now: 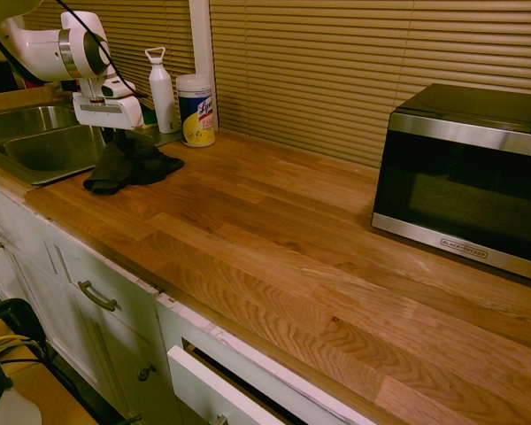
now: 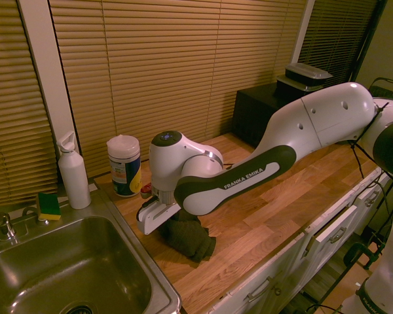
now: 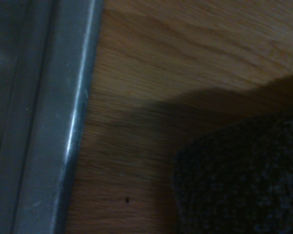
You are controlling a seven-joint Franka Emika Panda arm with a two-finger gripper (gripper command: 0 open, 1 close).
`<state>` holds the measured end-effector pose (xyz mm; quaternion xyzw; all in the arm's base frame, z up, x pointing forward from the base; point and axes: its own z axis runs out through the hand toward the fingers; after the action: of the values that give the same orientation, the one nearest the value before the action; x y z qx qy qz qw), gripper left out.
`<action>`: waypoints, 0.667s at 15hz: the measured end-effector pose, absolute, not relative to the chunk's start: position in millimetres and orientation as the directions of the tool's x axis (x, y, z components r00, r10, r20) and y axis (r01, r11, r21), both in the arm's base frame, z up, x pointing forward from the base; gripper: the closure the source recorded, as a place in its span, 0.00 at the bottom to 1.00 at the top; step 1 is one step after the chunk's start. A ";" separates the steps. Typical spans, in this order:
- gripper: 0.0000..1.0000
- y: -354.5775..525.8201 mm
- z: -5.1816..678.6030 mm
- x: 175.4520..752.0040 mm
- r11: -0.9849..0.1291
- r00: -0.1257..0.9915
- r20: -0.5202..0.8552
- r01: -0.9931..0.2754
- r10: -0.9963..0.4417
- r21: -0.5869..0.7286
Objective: Clear the spill
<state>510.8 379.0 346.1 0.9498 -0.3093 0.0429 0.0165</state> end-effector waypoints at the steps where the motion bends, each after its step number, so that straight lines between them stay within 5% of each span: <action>1: 0.00 379.8 345.8 511.8 -0.808 0.805 0.091 -0.589 -0.586 0.007; 10: 0.00 385.3 347.3 510.9 -0.805 0.802 0.095 -0.593 -0.590 0.005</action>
<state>510.9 385.3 347.3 0.9491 -0.3115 0.0443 0.0170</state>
